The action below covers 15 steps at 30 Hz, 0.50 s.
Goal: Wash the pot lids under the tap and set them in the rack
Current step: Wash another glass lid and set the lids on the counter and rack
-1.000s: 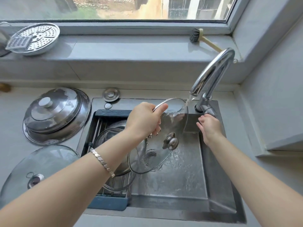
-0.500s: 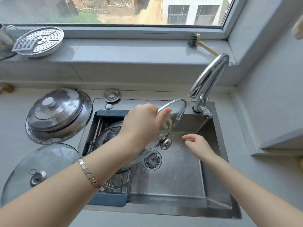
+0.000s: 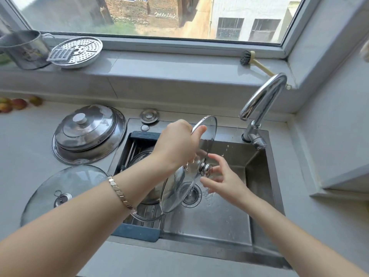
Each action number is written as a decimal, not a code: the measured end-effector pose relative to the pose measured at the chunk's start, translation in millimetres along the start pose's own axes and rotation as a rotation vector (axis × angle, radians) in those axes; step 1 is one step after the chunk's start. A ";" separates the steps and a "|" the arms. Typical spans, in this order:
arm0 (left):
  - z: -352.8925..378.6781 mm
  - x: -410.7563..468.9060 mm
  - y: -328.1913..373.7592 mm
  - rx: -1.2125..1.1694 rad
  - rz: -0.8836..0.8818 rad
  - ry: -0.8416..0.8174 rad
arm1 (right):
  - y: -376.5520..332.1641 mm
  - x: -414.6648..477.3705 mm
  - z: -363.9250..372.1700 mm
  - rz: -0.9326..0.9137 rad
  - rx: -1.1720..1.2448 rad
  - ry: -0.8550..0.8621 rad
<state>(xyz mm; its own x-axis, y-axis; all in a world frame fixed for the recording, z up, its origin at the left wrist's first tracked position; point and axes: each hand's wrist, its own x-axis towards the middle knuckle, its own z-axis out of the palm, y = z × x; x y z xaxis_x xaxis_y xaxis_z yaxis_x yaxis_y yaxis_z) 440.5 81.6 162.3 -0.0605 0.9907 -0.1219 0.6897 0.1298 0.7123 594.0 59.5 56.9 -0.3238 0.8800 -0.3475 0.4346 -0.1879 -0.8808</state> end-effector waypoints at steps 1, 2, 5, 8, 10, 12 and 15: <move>-2.3 -0.7 -1.0 -0.026 -0.003 -0.001 | -3.5 -0.5 3.4 -0.029 0.020 -0.004; -5.3 -1.5 -2.1 -0.054 -0.009 -0.004 | -6.4 -0.5 6.9 -0.052 0.029 0.012; -17.9 -2.3 -6.9 -0.162 -0.038 -0.055 | -14.4 0.5 15.6 -0.095 0.077 0.098; -34.9 -2.3 -20.4 -0.320 -0.109 -0.116 | -20.5 4.2 21.5 -0.123 0.147 0.158; -45.2 -4.8 -37.9 -0.424 -0.165 -0.122 | -23.2 7.4 25.8 -0.142 0.140 0.259; -49.7 -8.9 -64.5 -0.387 -0.214 -0.096 | -22.1 10.5 29.1 -0.153 0.128 0.369; -49.1 -20.0 -111.8 -0.284 -0.319 -0.089 | -18.5 13.1 34.4 -0.114 0.010 0.385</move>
<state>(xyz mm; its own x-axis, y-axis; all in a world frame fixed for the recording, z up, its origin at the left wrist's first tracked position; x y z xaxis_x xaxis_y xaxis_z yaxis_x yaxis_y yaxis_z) 329.2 49.3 119.0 -0.1676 0.8935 -0.4166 0.4197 0.4471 0.7899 552.8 59.5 57.6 -0.0296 0.9943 -0.1027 0.4053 -0.0820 -0.9105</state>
